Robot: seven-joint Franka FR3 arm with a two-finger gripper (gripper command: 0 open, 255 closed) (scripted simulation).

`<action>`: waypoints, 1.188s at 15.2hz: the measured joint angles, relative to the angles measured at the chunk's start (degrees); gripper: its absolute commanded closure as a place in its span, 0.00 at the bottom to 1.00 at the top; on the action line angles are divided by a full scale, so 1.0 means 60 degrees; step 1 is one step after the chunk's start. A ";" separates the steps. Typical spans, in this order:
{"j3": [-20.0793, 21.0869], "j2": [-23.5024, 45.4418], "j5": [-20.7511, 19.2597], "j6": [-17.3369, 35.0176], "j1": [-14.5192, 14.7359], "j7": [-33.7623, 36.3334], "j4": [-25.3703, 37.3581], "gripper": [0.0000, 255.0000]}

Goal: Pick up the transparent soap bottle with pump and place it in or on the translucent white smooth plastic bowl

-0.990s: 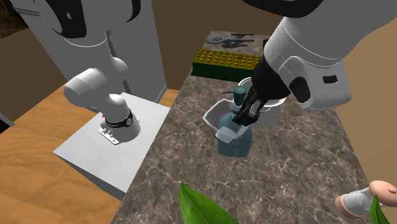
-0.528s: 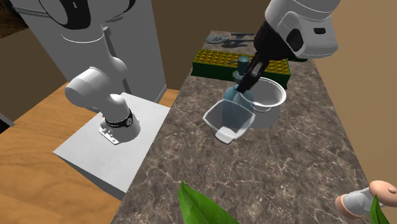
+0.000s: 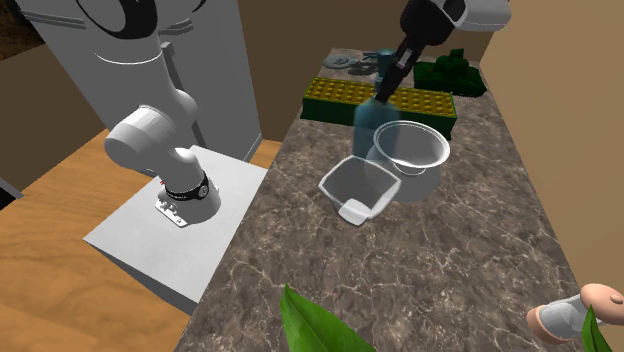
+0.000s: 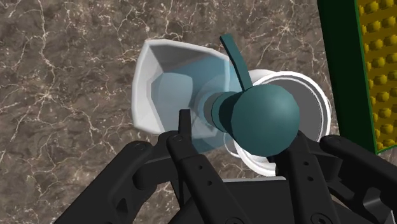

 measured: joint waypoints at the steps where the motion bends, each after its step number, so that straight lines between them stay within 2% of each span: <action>1: 0.0020 -0.0064 0.0003 0.0120 0.0034 0.0034 -0.0176 1.00; 18: 0.0045 -0.0665 -0.0078 0.2422 0.0124 -0.0346 -0.3111 1.00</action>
